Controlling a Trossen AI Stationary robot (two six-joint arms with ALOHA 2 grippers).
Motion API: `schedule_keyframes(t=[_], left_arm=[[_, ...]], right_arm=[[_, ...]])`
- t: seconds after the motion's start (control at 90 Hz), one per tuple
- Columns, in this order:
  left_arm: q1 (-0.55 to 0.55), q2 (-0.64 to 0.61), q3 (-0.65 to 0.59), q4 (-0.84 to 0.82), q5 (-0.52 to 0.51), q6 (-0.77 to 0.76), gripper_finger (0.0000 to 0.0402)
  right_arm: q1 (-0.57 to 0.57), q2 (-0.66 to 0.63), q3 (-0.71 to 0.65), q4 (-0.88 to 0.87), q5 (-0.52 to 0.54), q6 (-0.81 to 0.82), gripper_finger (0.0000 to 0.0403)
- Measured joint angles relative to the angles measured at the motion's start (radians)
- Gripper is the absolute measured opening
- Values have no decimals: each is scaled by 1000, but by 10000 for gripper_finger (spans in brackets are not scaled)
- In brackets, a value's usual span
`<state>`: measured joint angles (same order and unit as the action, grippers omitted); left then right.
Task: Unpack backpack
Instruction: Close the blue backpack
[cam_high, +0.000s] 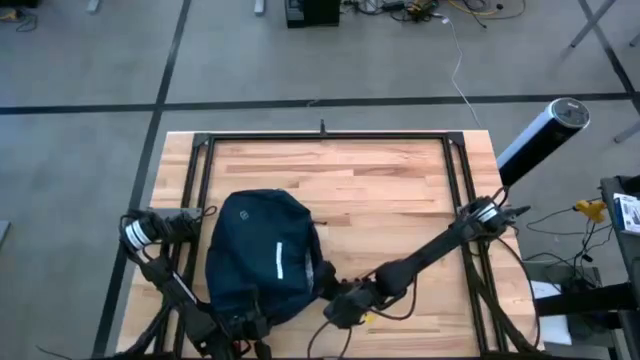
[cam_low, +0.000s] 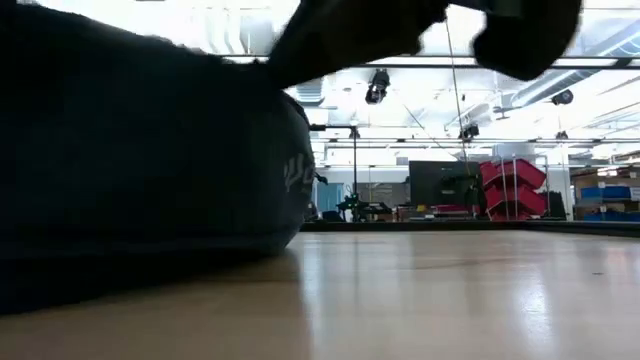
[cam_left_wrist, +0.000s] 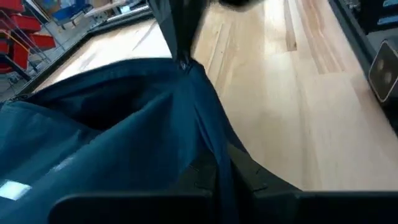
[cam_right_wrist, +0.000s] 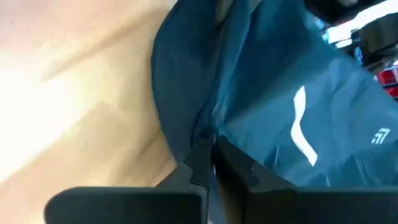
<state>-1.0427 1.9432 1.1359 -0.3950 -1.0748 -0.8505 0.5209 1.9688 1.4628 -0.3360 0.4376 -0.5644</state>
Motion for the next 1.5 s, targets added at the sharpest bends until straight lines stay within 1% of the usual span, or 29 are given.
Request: schedule_keyframes(t=[0.089,0.156,0.256,0.356,0.489,0.522,0.622,0.667,0.756,0.856,0.989,1.067,1.189,1.244,1.367,1.5], left_arm=[[-11,18,-2,13,2,-1,0],[-18,23,-1,34,12,0,0],[-39,30,-2,53,-10,1,0],[-56,29,-2,56,-28,1,0],[-59,29,-2,57,-34,-7,0],[-59,29,-2,56,-34,-7,0],[-58,29,-2,57,-35,-4,0],[-58,29,-2,57,-36,-3,0],[-55,29,-2,58,-41,-1,0],[-54,29,-2,63,-42,-6,0],[-54,29,-2,65,-42,-6,0],[-52,29,-2,65,-42,-5,0],[-52,29,-2,66,-43,-6,0],[-52,29,-2,67,-42,-7,0],[-52,29,-2,66,-42,-7,0],[-52,29,-2,66,-42,-7,0]], right_arm=[[-5,-7,-1,-38,52,-29,2],[-29,-10,-5,-121,109,-24,2],[-74,-10,-10,-128,108,27,2],[-98,-11,-11,-120,45,48,1],[-90,-11,-11,-58,11,48,1],[-86,-11,-11,-28,-28,49,1],[-75,-11,-10,56,-194,49,0],[-73,-9,-10,98,-237,54,4],[-75,-9,-10,141,-288,93,28],[-86,5,-9,210,-339,121,78],[-71,47,-8,301,-392,58,144],[-60,83,-8,352,-367,11,169],[-46,116,-9,424,-263,-99,186],[-35,122,-9,467,-242,-153,187],[-22,142,-8,494,-235,-238,179],[-34,160,-8,505,-192,-264,167]])
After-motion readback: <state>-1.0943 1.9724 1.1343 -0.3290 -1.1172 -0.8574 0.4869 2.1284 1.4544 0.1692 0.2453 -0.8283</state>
